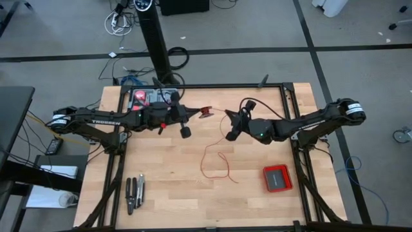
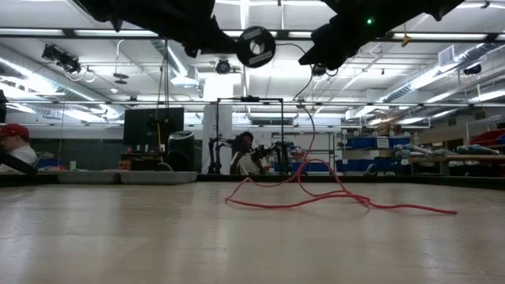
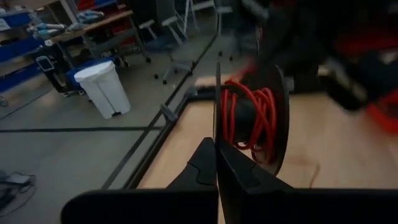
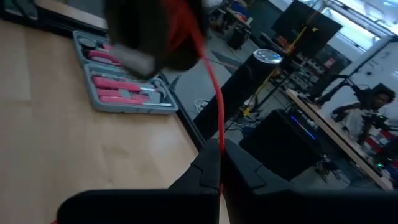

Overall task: Coil cords
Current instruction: Uncoil the red wire from the spool

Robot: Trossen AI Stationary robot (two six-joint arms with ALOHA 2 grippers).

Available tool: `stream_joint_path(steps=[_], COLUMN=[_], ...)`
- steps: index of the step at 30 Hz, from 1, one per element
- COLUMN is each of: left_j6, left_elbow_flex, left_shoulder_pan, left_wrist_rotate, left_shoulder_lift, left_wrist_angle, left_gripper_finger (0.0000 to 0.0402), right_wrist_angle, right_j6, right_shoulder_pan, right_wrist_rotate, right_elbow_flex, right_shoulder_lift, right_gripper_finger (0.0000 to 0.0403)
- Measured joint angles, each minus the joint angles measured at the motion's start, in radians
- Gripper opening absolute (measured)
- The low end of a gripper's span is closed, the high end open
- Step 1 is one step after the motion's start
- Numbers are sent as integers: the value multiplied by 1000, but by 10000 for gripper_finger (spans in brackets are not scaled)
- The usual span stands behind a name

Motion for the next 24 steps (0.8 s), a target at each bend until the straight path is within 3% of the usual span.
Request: stream_joint_path(steps=[7,11,24], left_j6=[63,59,-114], left_elbow_flex=[0,0,0], left_shoulder_pan=[0,0,0], left_wrist_rotate=[-113,-139,-148], left_shoulder_lift=[0,0,0], left_wrist_angle=[-79,-75,17], left_gripper_finger=[0,0,0], right_wrist_angle=[140,219,196], right_j6=[12,10,22], right_shoulder_pan=[24,35,-9], right_wrist_rotate=[-103,-258,-722], right_elbow_flex=[0,0,0], right_shoulder_lift=[-12,-3,24], right_gripper_finger=[1,1,0])
